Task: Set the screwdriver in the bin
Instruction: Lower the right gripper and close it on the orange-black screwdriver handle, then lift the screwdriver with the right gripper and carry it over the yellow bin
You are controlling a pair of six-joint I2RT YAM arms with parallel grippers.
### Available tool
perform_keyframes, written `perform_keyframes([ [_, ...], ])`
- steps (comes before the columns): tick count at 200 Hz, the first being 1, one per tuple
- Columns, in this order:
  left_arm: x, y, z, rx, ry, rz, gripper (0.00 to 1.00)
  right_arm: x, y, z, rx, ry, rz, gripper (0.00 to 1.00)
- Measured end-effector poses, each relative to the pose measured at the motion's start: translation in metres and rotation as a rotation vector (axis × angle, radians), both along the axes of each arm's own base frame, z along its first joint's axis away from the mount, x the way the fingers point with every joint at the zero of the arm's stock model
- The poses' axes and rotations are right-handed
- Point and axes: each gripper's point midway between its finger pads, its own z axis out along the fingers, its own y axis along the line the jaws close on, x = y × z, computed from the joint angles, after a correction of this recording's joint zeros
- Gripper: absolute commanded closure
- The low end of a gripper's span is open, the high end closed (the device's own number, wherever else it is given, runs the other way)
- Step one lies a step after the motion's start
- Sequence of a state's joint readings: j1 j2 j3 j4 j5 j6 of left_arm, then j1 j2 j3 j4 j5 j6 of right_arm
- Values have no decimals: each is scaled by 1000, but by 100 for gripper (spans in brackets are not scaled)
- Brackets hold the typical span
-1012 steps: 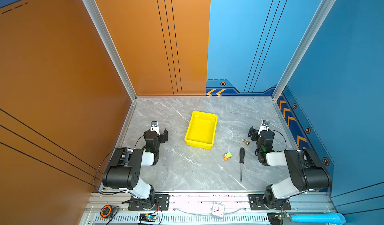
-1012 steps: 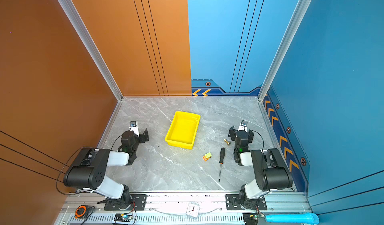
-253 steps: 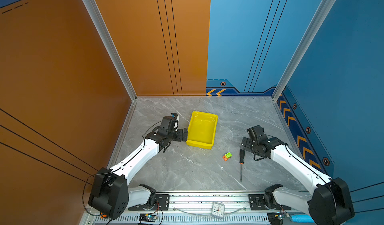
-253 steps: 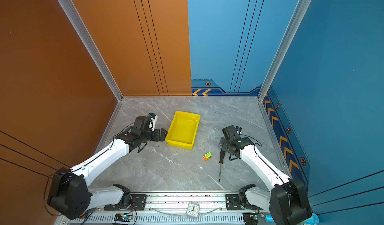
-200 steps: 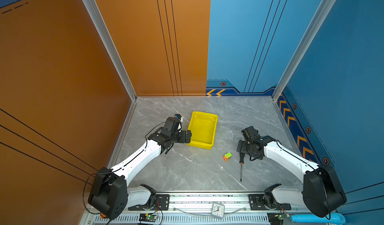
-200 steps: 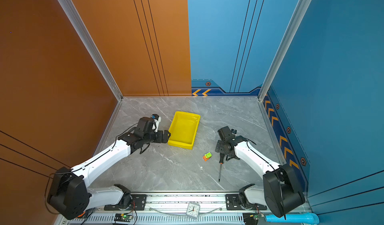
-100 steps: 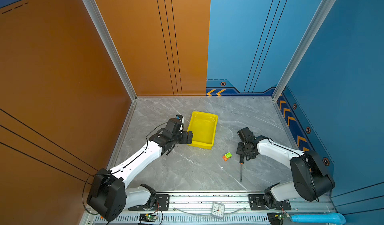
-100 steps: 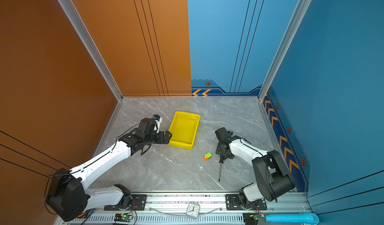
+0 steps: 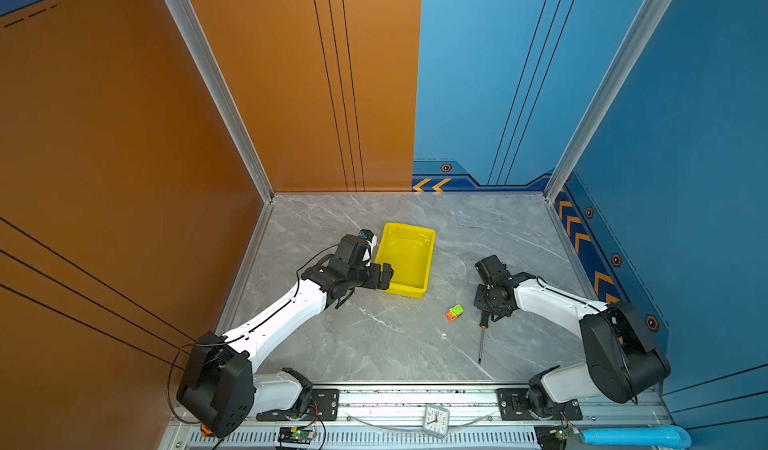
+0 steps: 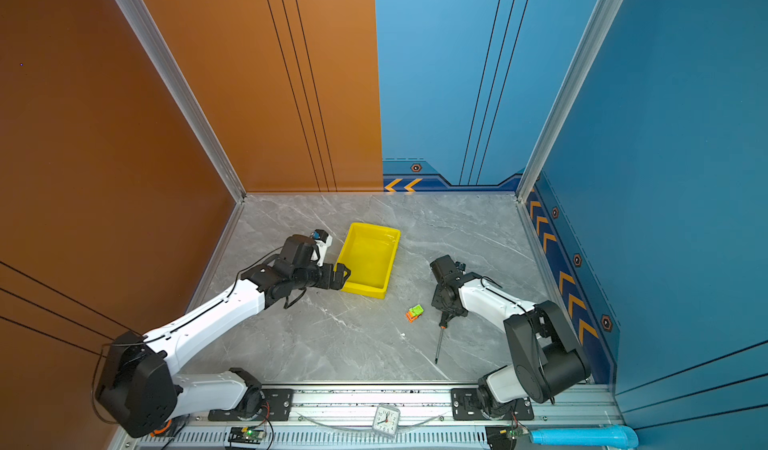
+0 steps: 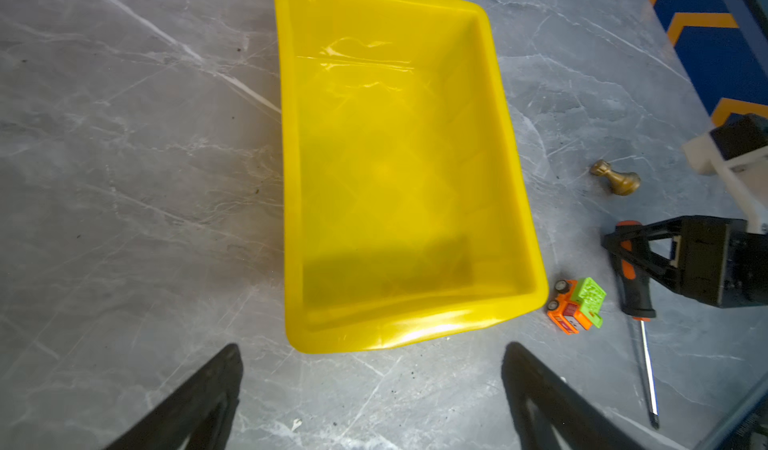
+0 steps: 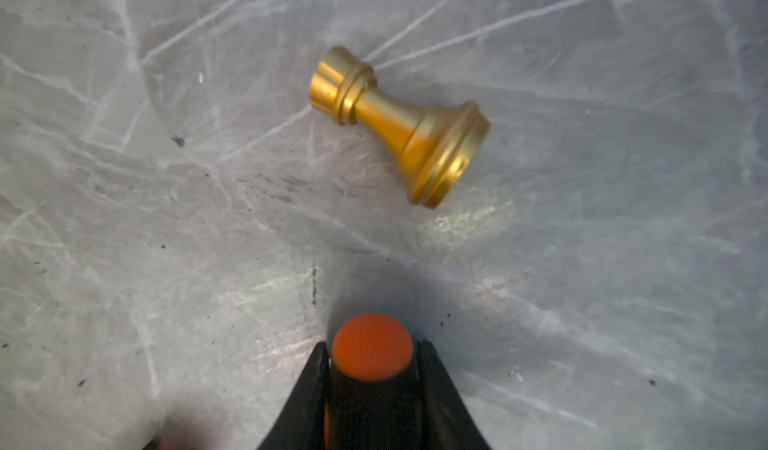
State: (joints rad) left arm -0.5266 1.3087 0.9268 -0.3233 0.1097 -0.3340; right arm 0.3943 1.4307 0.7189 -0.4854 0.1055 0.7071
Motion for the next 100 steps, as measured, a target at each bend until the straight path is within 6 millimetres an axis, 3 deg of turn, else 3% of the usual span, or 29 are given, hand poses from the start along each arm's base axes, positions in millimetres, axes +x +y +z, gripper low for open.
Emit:
perform_keyframes([
  [17,3,-12,8,-41,-2,-33,2,2,3,18,24,-56,9,100],
  [55,9,-26,18,-144,11,-48,2,5,11,79,97,-231,36,100],
  [100,25,-9,23,-195,14,14,2,21,29,141,151,-352,76,100],
])
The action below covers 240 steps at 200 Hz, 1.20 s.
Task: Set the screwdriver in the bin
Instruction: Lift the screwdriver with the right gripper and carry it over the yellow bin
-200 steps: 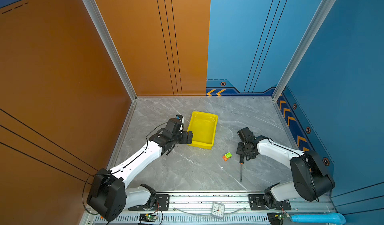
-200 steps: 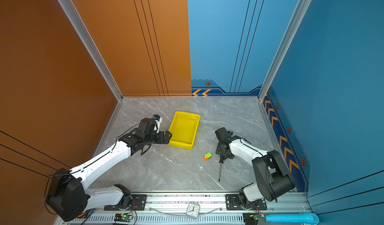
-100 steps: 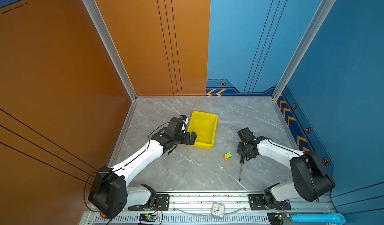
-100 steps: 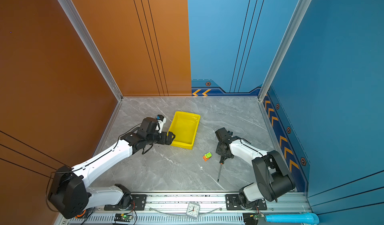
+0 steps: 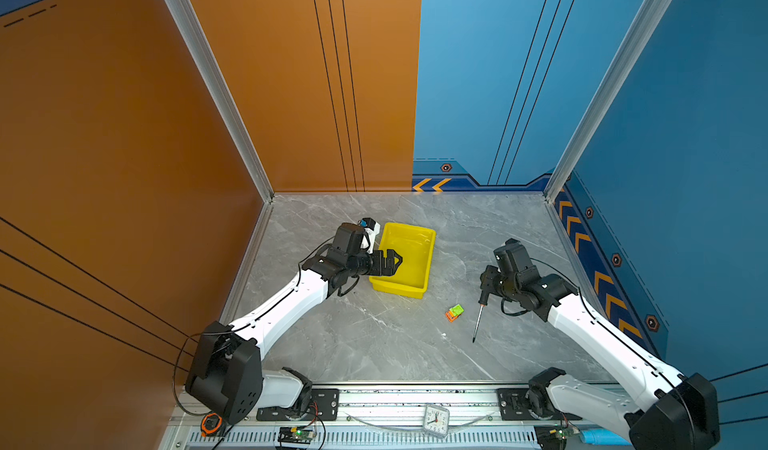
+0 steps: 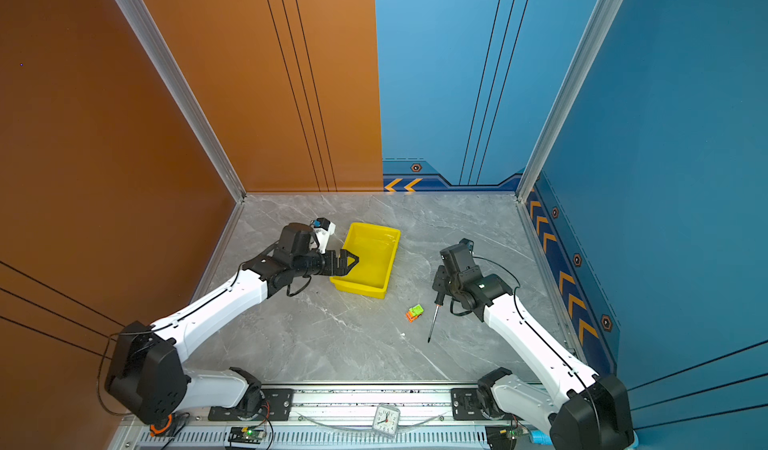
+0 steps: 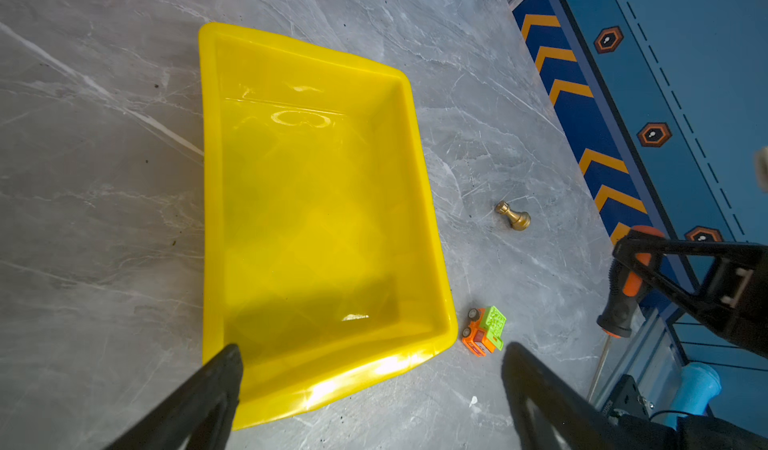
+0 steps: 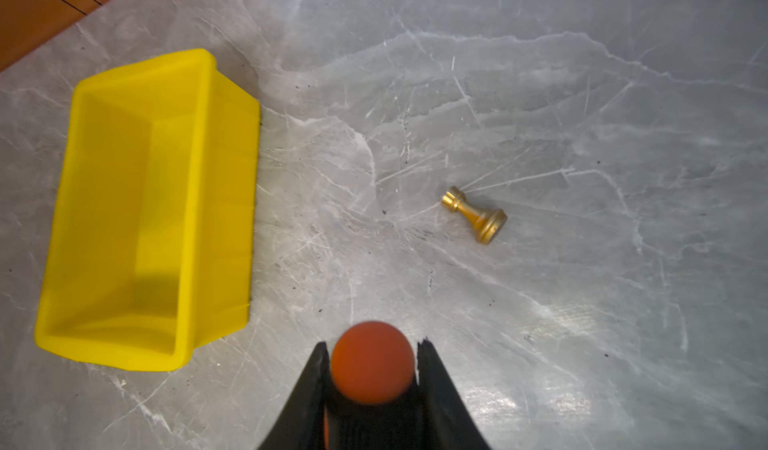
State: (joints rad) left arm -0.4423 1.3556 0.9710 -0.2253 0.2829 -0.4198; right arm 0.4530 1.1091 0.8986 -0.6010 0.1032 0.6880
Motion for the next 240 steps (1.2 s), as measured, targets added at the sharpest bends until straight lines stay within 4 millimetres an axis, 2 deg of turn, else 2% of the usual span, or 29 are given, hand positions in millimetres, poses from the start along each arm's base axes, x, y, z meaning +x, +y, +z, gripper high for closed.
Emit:
perform_keyframes([
  [30,9,21,1,1,-4,58,2,22,29,33,10,-42,60,100],
  [63,15,64,0,33,-10,176,2,66,75,65,16,-86,126,100],
  [95,10,102,-7,86,-8,267,2,121,117,77,19,-117,162,100],
  [115,2,115,-11,99,-6,275,2,151,140,75,20,-126,181,100],
  [136,-5,106,-3,74,-23,210,2,178,162,69,30,-135,198,100],
  [174,-25,70,13,35,-82,29,2,211,200,48,48,-134,224,100],
  [210,-42,47,6,69,-95,-91,2,212,219,3,44,-56,222,100],
  [240,-44,45,1,101,-102,-114,2,210,221,-30,37,11,193,100],
])
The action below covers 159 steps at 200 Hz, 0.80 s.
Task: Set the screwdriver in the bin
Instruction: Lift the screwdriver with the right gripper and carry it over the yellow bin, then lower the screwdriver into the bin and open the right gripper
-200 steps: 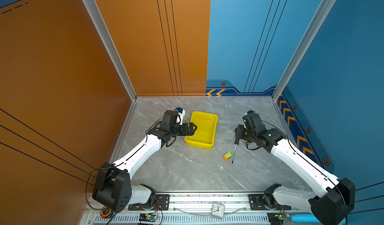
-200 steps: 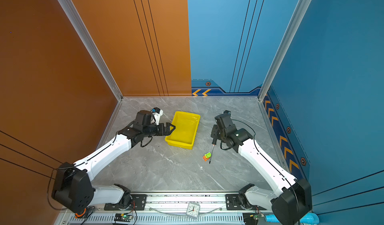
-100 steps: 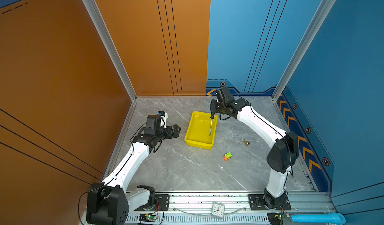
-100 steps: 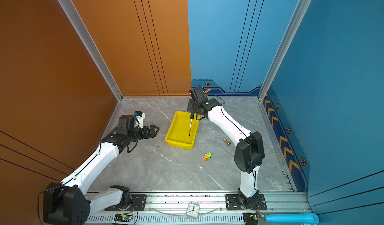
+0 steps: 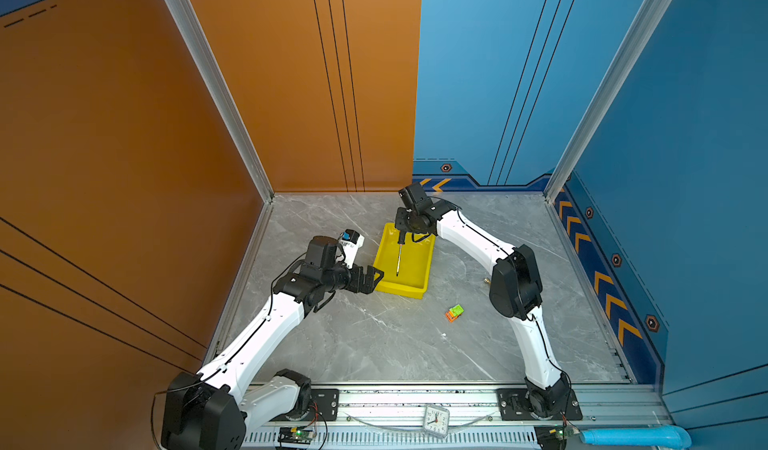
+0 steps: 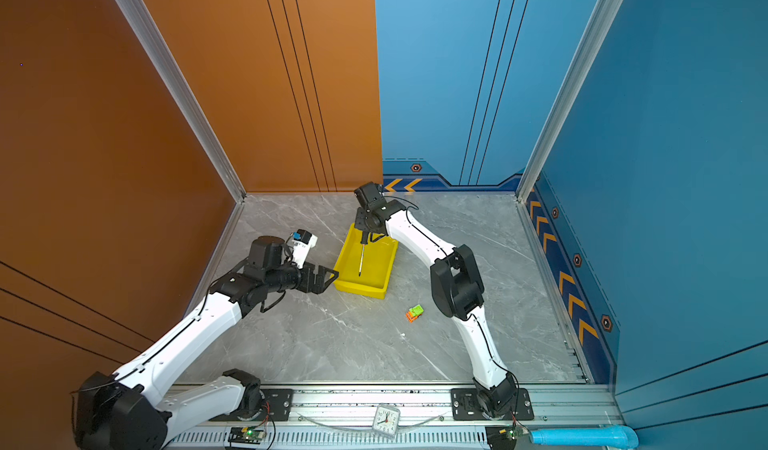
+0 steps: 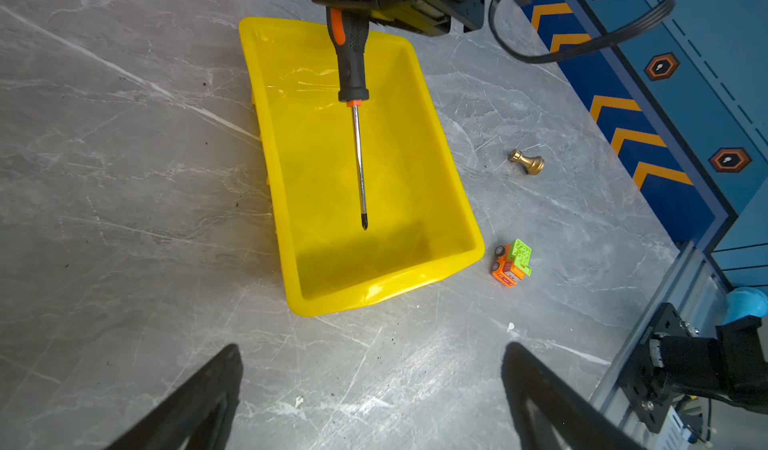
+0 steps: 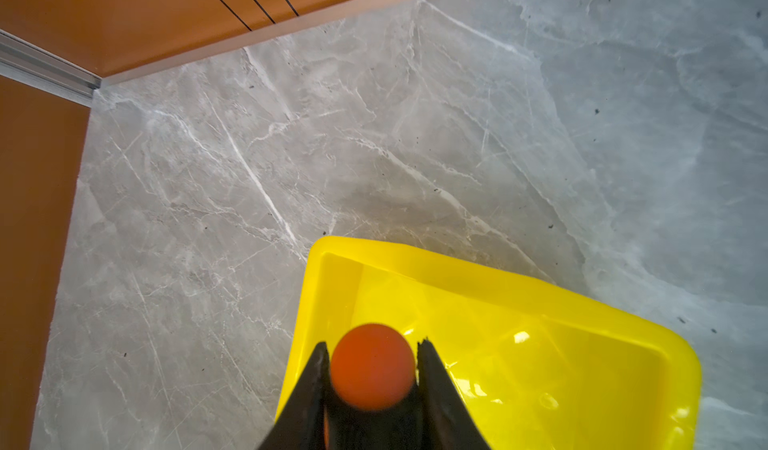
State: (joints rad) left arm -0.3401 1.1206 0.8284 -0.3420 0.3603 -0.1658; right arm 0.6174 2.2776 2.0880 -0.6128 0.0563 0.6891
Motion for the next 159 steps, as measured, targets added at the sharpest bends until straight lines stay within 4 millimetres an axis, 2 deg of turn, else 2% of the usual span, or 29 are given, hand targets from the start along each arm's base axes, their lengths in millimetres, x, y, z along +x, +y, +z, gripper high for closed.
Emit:
perform_keyframes([
  [59,7,7,-11,63,-4,19,2,-1,3,-23,1,46,-31,100],
  [109,10,11,-13,82,-12,31,2,-4,5,-56,-29,96,-31,100],
  [133,12,17,-13,88,-13,50,2,-5,6,-63,-33,108,-35,100],
  [159,15,22,-13,93,-14,70,2,-6,6,-70,-38,122,-41,96],
])
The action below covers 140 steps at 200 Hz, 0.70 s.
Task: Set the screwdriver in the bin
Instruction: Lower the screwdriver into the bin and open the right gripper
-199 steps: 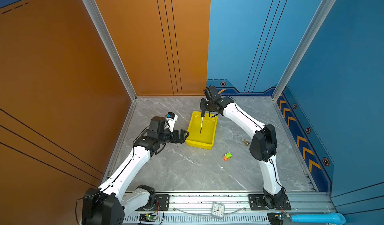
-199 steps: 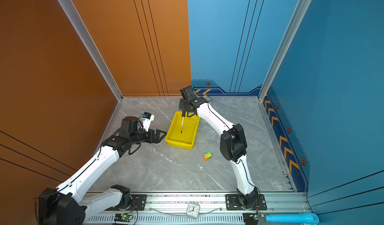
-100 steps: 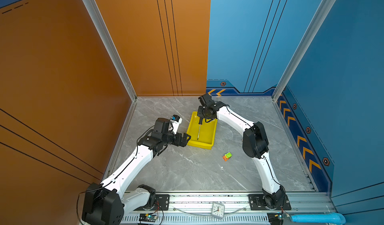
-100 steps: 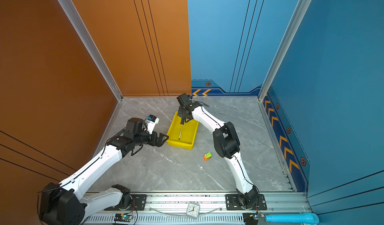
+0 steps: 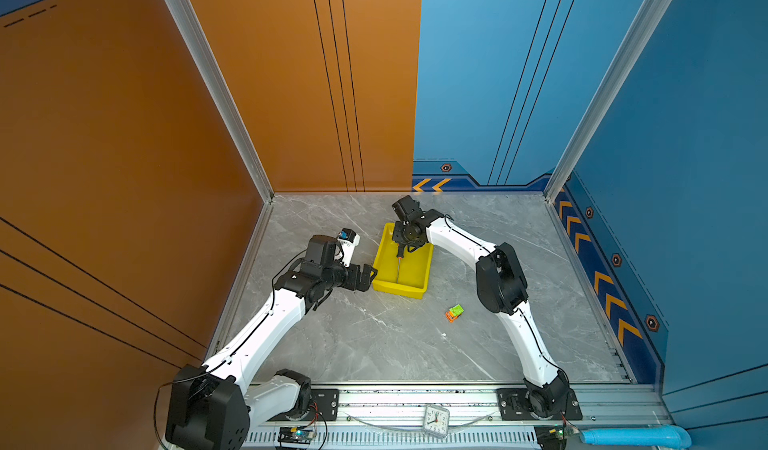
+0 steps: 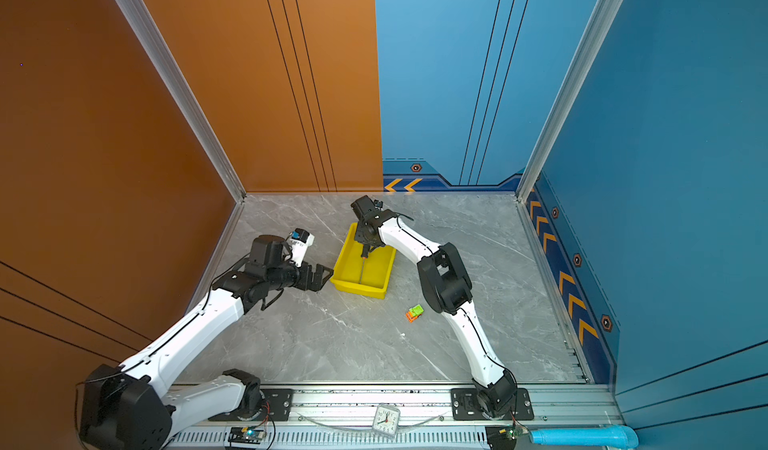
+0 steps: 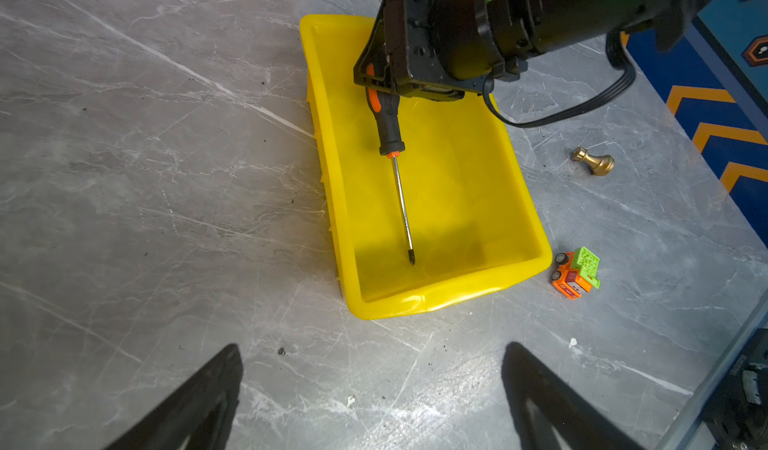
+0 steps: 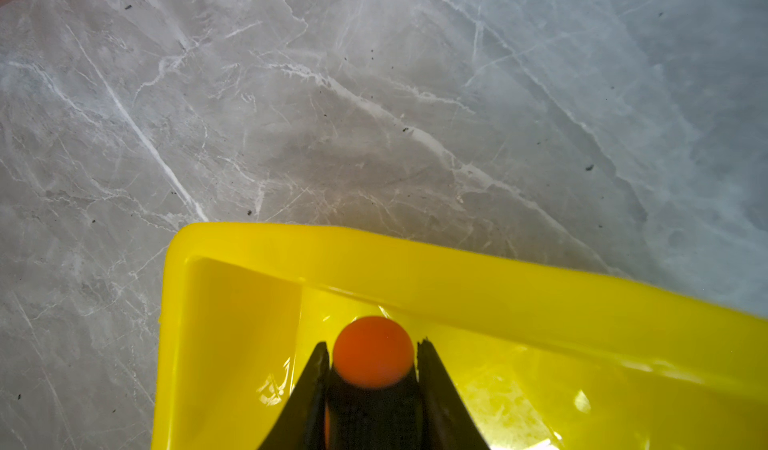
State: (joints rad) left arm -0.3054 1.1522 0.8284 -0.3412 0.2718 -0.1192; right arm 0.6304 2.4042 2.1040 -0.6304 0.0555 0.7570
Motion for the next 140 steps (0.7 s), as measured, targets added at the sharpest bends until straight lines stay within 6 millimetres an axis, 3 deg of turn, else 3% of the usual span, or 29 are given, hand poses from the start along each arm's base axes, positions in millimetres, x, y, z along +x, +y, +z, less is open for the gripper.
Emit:
perform_keyframes([
  [74,2,5,0,11,-6,20,2,-3,-2,-12,-17,28,-6,75],
  [140,4,11,6,14,-29,44,2,-3,-3,-12,-18,27,-8,71],
])
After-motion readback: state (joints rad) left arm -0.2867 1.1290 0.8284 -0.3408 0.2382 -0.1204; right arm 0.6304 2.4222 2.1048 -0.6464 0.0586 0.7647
